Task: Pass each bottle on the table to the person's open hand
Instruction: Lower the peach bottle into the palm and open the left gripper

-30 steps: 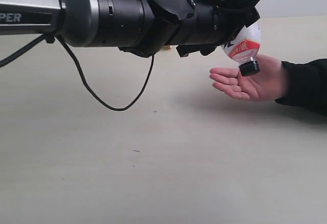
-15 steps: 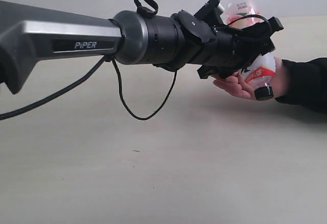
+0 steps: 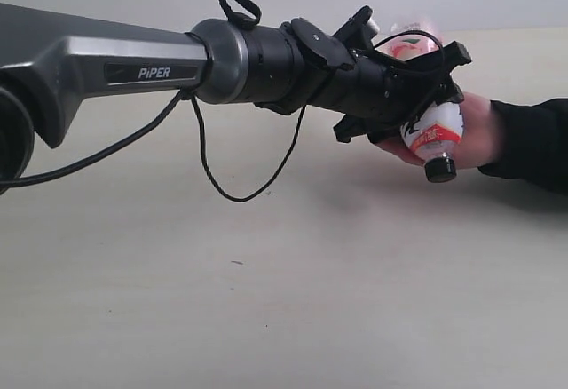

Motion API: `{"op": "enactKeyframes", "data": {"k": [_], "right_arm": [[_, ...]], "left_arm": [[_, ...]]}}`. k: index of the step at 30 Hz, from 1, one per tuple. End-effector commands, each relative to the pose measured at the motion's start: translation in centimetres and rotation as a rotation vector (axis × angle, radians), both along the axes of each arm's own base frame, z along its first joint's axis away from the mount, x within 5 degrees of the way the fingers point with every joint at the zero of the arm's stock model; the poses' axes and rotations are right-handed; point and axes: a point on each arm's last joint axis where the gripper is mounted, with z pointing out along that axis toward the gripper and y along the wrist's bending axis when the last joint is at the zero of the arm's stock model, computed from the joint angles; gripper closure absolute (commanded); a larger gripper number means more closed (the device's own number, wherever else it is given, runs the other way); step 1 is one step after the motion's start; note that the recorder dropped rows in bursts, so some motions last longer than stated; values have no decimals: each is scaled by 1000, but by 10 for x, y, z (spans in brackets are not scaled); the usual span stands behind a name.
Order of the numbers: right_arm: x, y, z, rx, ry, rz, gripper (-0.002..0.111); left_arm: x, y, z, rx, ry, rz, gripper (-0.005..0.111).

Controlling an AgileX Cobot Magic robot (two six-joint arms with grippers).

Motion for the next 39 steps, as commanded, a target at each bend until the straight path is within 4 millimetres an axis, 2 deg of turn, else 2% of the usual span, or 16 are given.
{"op": "enactKeyframes", "data": {"k": [1, 11, 13, 17, 19, 28, 32, 39], "right_arm": [[0, 0, 0, -2, -14, -6, 108], [0, 0, 0, -2, -14, -6, 108], [0, 0, 0, -2, -14, -6, 108], [0, 0, 0, -2, -14, -6, 108], [0, 0, 0, -2, -14, -6, 108], [0, 0, 0, -2, -14, -6, 108], [0, 0, 0, -2, -14, -6, 108], [0, 0, 0, -2, -14, -6, 108]], "left_arm": [[1, 1, 1, 0, -3, -11, 48], [0, 0, 1, 2, 1, -31, 48], [0, 0, 1, 2, 2, -32, 43], [0, 0, 1, 2, 2, -32, 26], [0, 0, 1, 2, 2, -32, 23], [-2, 0, 1, 2, 12, -47, 23], [0, 4, 8, 19, -13, -85, 23], [8, 22, 36, 30, -58, -135, 23]]}}
